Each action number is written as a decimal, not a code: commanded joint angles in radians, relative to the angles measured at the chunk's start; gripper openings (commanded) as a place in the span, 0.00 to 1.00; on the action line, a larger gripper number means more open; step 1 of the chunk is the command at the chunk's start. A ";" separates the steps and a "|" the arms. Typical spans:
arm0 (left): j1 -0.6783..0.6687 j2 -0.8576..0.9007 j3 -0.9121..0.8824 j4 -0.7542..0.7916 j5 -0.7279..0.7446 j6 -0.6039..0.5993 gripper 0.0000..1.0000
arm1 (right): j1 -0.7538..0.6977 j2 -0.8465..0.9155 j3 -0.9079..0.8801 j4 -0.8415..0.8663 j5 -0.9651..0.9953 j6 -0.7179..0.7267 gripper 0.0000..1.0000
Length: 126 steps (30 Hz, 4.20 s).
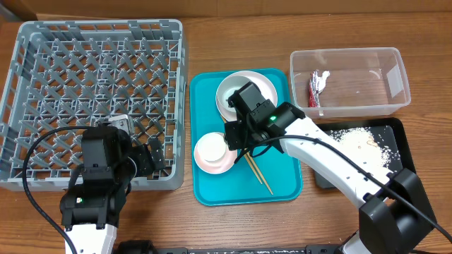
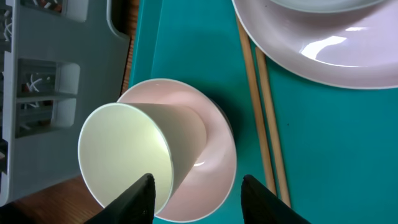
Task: Sort waste into correct bins and load items into the dishwasher
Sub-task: 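Move the right gripper to the pink-white cup and grasp it, then lift the cup and hold it out toward the left gripper, then grasp the cup with the left gripper and release the right gripper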
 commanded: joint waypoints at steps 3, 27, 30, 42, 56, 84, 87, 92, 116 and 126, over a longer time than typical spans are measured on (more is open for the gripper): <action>-0.007 0.002 0.022 0.001 -0.003 -0.007 1.00 | 0.020 -0.001 -0.014 0.003 -0.015 0.005 0.48; -0.007 0.002 0.022 0.002 -0.003 -0.007 1.00 | 0.037 0.050 0.010 0.021 0.026 0.023 0.04; -0.007 0.002 0.022 0.002 -0.001 -0.008 1.00 | 0.005 0.002 0.053 -0.017 0.026 0.019 0.04; -0.007 0.018 0.022 0.130 0.398 -0.050 1.00 | -0.269 -0.175 0.091 -0.031 -0.247 -0.016 0.04; -0.007 0.291 0.022 0.653 1.212 -0.261 1.00 | -0.338 -0.172 0.090 0.053 -0.845 -0.161 0.04; -0.166 0.373 0.022 1.192 1.320 -0.531 0.79 | -0.334 -0.172 0.090 0.131 -1.005 -0.154 0.04; -0.166 0.373 0.022 1.192 1.289 -0.531 0.66 | -0.322 -0.172 0.090 0.132 -1.004 -0.154 0.04; -0.166 0.373 0.022 1.192 1.256 -0.531 0.53 | -0.302 -0.172 0.090 0.132 -1.000 -0.154 0.04; -0.017 0.338 0.057 0.638 0.699 -0.047 0.04 | -0.479 -0.190 0.093 -0.163 -0.362 -0.207 0.18; 0.106 0.307 0.321 0.023 0.092 0.068 0.04 | -0.510 -0.268 0.093 -0.370 -0.040 -0.214 0.18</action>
